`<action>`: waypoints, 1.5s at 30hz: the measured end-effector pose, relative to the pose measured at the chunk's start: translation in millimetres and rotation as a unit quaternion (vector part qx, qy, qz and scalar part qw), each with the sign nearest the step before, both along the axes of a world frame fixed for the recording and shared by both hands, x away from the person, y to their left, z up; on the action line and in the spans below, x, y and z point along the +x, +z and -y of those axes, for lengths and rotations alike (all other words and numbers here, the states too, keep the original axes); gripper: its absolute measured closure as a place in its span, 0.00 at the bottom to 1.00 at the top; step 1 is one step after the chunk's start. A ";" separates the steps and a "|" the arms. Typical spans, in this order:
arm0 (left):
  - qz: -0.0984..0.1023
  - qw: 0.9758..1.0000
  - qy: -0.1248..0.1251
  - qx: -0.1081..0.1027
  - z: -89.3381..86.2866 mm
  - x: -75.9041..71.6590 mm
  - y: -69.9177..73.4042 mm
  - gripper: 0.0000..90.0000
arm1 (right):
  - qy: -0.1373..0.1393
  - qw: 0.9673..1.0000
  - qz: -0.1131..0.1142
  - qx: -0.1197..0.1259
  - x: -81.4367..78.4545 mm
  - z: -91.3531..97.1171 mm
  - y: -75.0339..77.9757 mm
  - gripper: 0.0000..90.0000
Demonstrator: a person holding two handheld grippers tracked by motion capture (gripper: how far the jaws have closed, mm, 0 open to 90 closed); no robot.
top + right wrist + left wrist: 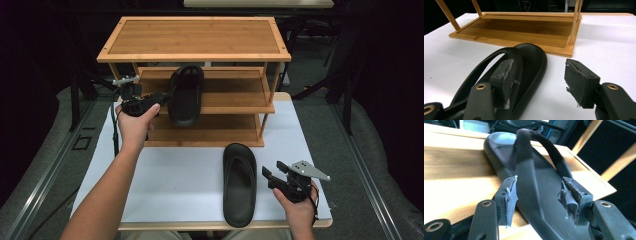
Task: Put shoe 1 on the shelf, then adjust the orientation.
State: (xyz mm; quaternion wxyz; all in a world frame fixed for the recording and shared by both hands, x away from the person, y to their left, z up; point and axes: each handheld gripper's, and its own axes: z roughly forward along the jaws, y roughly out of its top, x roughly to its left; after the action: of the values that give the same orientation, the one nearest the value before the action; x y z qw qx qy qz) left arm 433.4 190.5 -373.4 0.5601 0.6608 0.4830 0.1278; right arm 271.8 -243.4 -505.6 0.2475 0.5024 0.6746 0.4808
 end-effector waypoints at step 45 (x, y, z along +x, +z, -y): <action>-0.015 0.998 -0.049 0.036 -44.8 -111.3 -84.1 0.57 | 0.007 0.999 -0.047 -0.019 -19.0 -22.8 -5.5 0.52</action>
State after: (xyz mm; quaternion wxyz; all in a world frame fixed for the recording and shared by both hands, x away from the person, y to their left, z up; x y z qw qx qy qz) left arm 322.1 235.3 -457.5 0.5344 0.7050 0.4535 0.1078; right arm 252.8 -220.6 -511.1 0.2211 0.5148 0.6983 0.4455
